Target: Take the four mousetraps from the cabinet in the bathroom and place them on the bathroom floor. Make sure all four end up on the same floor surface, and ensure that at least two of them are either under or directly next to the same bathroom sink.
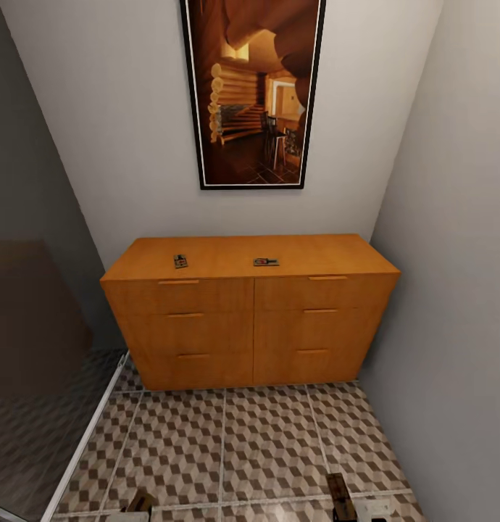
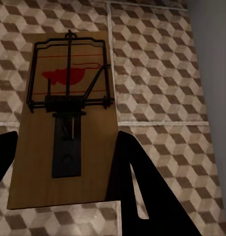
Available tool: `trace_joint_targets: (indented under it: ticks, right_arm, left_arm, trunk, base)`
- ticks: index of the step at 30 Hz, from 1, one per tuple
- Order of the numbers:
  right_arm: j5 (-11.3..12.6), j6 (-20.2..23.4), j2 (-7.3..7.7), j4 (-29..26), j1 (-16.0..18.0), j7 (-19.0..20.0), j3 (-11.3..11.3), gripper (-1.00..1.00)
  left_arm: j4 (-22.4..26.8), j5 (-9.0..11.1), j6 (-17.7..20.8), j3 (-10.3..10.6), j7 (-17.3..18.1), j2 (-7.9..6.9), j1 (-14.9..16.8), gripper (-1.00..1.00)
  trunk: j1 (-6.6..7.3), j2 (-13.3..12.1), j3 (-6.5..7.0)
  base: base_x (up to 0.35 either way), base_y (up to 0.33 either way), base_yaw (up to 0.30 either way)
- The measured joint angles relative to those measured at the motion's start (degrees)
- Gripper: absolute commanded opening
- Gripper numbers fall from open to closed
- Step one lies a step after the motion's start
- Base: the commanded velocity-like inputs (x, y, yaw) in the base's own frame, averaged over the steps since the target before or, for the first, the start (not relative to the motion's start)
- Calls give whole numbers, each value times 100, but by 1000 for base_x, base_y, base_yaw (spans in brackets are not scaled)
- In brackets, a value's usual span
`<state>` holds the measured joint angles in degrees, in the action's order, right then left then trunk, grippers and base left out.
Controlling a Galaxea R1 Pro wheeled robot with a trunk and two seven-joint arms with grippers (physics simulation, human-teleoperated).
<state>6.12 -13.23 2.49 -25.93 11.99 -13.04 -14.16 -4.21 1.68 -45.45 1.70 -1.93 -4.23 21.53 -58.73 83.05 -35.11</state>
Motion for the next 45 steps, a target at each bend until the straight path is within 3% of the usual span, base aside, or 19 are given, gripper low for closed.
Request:
trace_joint_targets:
  ticks: [5, 12, 19, 27, 45]
  right_arm:
    - [3, -291, 6, 33, 0, -1, -13, -100]
    - [-6, -636, 7, 88, 0, -18, -17, -100]
    - [-9, -664, 7, 107, 0, -35, -18, -100]
    - [-9, -675, 7, 160, 0, -39, -11, -100]
    - [-17, -676, 8, 208, 0, -48, -15, -100]
  left_arm:
    - [-3, 15, -92, 11, -333, 24, -66, -100]
    - [-6, 22, -91, 8, -407, 93, -80, -100]
    - [-6, 20, -71, 11, -380, 149, -104, -100]
    - [-5, 21, 326, 11, -361, 201, -114, -100]
    - [-5, 22, 385, 10, -365, 211, -114, -100]
  trunk:
    - [0, 0, 0]
    - [0, 0, 0]
    - [0, 0, 0]
    - [0, 0, 0]
    - [0, 0, 0]
  base:
    - [0, 0, 0]
    - [0, 0, 0]
    - [0, 0, 0]
    - [0, 0, 0]
    - [0, 0, 0]
